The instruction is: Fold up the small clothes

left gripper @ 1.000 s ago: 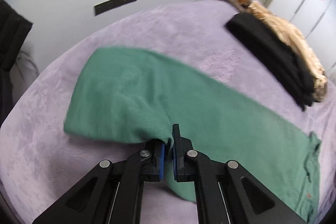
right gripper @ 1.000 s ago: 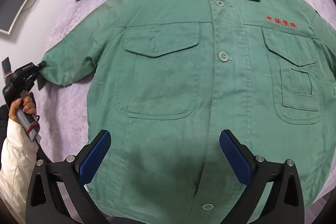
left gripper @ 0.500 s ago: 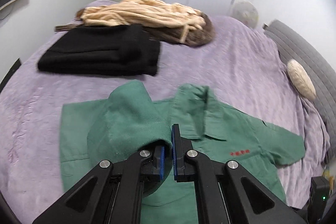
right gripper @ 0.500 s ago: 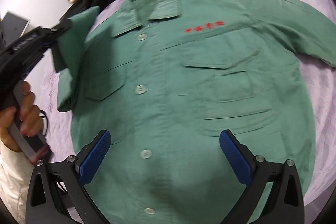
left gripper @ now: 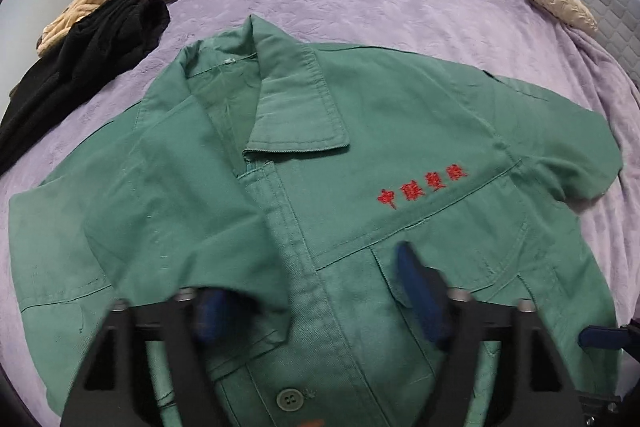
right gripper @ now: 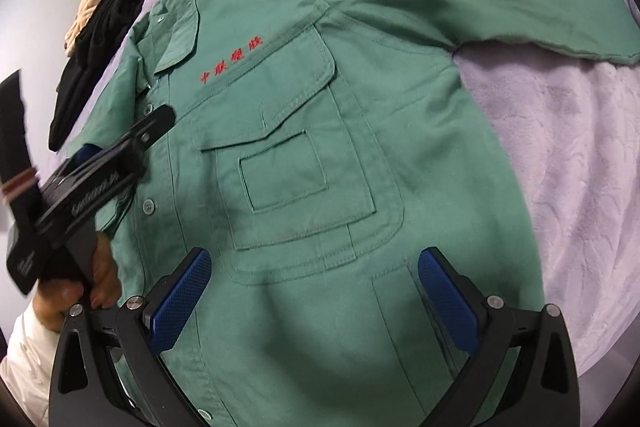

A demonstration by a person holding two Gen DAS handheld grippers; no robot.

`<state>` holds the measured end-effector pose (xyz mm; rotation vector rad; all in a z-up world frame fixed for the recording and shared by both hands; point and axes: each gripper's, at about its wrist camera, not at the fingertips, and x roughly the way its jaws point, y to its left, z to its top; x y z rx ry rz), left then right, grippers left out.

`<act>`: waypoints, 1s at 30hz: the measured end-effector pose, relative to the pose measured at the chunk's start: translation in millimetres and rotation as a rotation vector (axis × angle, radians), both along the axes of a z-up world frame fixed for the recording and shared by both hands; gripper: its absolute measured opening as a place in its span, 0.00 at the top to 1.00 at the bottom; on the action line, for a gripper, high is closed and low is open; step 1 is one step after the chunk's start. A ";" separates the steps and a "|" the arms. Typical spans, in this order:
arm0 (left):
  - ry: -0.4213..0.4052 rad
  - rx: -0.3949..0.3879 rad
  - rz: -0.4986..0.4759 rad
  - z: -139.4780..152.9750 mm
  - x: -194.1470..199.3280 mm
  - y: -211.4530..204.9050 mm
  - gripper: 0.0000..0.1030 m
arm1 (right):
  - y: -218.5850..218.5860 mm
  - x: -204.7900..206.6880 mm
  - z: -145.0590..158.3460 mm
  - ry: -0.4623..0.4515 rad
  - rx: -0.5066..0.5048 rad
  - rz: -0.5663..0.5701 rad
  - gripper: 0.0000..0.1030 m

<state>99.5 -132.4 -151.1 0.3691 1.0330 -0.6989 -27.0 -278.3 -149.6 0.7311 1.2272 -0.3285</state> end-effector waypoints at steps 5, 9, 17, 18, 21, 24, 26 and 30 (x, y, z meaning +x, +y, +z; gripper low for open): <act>-0.083 0.006 -0.049 34.3 -20.6 15.3 0.00 | 9.2 28.9 22.1 -0.039 -0.115 0.052 0.00; -0.122 0.006 0.052 58.2 -22.3 77.0 0.00 | 52.3 76.7 50.4 -0.138 -0.238 0.240 0.00; -0.128 0.334 0.400 13.2 -1.1 224.4 0.00 | 181.0 181.0 41.9 -0.208 -0.459 0.617 0.00; -0.126 0.351 0.414 6.3 0.6 230.4 0.00 | 190.5 192.5 34.3 -0.196 -0.497 0.630 0.00; -0.137 0.364 0.441 -8.4 9.7 231.6 0.00 | 203.6 218.7 8.2 -0.120 -0.646 0.619 0.00; -0.170 0.348 0.508 -13.8 23.5 227.9 0.00 | 189.5 224.8 -2.6 -0.085 -0.645 0.610 0.38; -0.178 0.343 0.568 -16.2 33.0 231.3 0.00 | 162.4 219.7 10.8 -0.107 -0.545 0.535 0.92; -0.167 0.308 0.644 -18.3 40.4 244.6 0.00 | 75.9 180.2 37.5 -0.268 -0.206 0.262 0.92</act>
